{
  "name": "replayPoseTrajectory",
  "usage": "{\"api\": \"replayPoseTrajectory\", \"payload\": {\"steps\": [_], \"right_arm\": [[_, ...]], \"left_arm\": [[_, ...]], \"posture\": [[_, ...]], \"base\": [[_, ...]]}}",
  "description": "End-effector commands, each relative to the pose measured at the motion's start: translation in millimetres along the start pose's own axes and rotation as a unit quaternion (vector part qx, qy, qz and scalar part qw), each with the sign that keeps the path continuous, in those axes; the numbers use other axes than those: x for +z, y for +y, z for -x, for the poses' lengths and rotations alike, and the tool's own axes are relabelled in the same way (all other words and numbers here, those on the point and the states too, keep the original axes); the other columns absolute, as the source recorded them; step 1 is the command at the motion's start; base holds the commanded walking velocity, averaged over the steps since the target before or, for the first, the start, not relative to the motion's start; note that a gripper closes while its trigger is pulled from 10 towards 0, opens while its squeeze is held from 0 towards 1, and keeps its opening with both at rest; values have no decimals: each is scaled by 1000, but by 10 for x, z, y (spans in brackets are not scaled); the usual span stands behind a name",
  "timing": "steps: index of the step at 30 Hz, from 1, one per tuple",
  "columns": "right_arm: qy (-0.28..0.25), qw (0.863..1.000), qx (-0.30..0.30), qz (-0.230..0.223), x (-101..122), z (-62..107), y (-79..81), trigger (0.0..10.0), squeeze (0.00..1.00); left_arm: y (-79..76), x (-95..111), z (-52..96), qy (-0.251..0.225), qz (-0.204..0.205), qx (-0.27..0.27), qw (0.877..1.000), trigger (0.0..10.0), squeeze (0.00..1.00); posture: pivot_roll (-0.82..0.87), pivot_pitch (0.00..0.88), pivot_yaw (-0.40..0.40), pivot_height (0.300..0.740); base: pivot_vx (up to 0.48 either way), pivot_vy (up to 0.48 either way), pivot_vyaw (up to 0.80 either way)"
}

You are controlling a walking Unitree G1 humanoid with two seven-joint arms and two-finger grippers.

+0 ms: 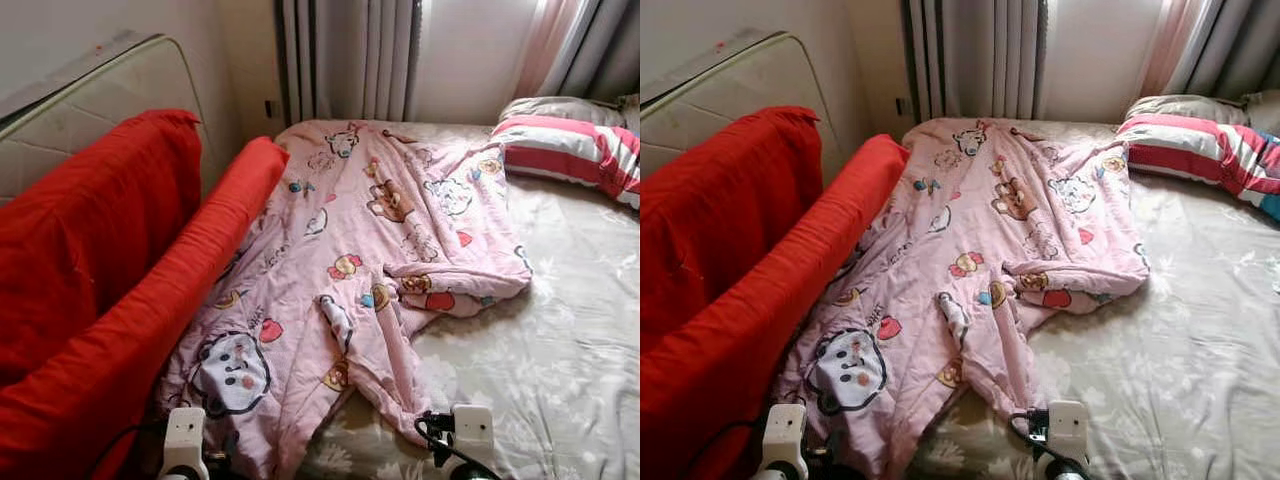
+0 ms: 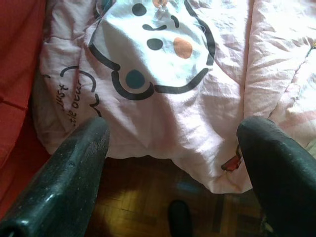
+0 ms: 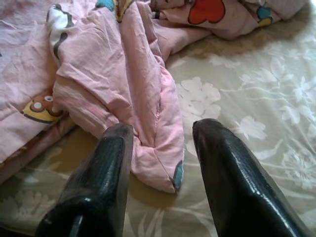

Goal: Clean up the room

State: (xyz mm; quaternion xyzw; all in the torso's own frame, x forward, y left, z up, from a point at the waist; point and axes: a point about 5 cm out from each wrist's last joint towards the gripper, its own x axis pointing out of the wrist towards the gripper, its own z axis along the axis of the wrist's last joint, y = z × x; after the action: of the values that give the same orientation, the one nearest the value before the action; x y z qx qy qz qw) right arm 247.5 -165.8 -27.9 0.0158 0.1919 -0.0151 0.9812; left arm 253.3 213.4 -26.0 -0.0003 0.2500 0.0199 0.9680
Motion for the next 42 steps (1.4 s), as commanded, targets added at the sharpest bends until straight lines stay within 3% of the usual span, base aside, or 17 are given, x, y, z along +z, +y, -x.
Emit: {"api": "replayPoseTrajectory", "payload": {"steps": [1, 12, 34, 42], "right_arm": [[-2, 1000, 11, 7, -4, 5, 57, 10000, 0], [0, 1000, 6, 0, -8, 7, 48, 10000, 0], [-6, 1000, -17, 3, 52, -31, 23, 10000, 0], [-1, 1000, -5, 4, 41, -32, 68, 10000, 0]], "left_arm": [[27, -45, 22, 6, 6, 5, 1000, 10000, 0], [9, -38, 19, 4, 5, 3, 1000, 10000, 0], [2, -21, 13, 0, 0, 1, 1000, 10000, 0], [-7, -19, 10, 1, -1, -1, 1000, 10000, 0]], "posture": [[-38, 161, 27, 740], [-37, 163, 26, 740], [-39, 141, 29, 740], [-39, 142, 31, 700]], "base": [[277, 0, 400], [291, 0, 319], [0, 0, 0], [0, 0, 0]]}}
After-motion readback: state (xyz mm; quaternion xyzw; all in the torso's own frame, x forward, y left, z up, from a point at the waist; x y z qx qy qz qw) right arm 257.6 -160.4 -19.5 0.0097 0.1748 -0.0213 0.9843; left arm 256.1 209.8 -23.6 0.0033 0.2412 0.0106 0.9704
